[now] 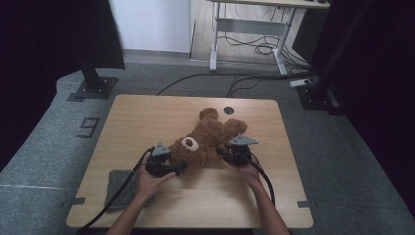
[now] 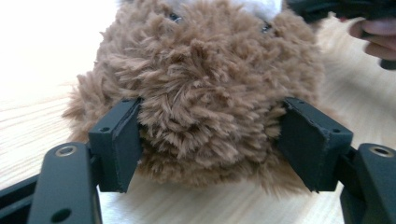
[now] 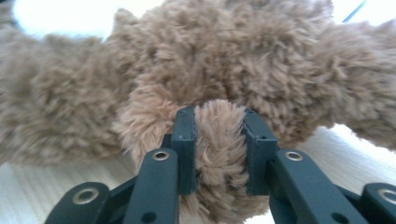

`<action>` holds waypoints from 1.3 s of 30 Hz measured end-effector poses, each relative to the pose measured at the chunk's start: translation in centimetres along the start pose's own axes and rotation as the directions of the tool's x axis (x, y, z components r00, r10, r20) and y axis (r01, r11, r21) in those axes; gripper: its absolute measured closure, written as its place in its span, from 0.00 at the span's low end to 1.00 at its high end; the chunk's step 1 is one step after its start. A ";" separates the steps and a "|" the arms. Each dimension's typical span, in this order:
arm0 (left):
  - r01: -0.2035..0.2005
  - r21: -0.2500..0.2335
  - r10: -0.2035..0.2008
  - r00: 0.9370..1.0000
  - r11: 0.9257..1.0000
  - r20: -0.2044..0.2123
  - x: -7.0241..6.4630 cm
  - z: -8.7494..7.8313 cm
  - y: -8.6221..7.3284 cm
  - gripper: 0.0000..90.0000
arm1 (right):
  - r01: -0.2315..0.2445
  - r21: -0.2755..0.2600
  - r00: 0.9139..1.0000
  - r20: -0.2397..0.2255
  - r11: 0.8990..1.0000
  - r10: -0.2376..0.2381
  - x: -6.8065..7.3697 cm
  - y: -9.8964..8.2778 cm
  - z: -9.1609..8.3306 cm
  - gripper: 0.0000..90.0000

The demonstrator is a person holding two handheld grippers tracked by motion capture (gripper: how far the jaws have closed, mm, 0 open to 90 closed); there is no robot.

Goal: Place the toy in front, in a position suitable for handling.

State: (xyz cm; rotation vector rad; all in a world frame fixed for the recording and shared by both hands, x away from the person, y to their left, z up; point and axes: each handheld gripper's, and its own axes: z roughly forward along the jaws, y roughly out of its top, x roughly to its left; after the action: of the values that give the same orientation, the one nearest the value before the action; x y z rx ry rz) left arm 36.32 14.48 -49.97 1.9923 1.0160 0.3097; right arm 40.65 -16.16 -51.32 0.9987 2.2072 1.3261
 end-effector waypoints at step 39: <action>0.069 0.031 -0.068 0.997 0.997 -0.023 3.8 -1.3 0.5 0.43 | 0.002 -0.095 1.000 0.029 0.995 0.000 5.0 1.0 -6.0 0.37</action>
State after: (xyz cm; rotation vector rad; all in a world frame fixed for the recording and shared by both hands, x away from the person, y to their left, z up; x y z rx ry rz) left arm 38.30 17.96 -49.35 1.9816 1.1074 0.2802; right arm 33.87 -15.83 -47.31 0.9751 2.1021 1.3942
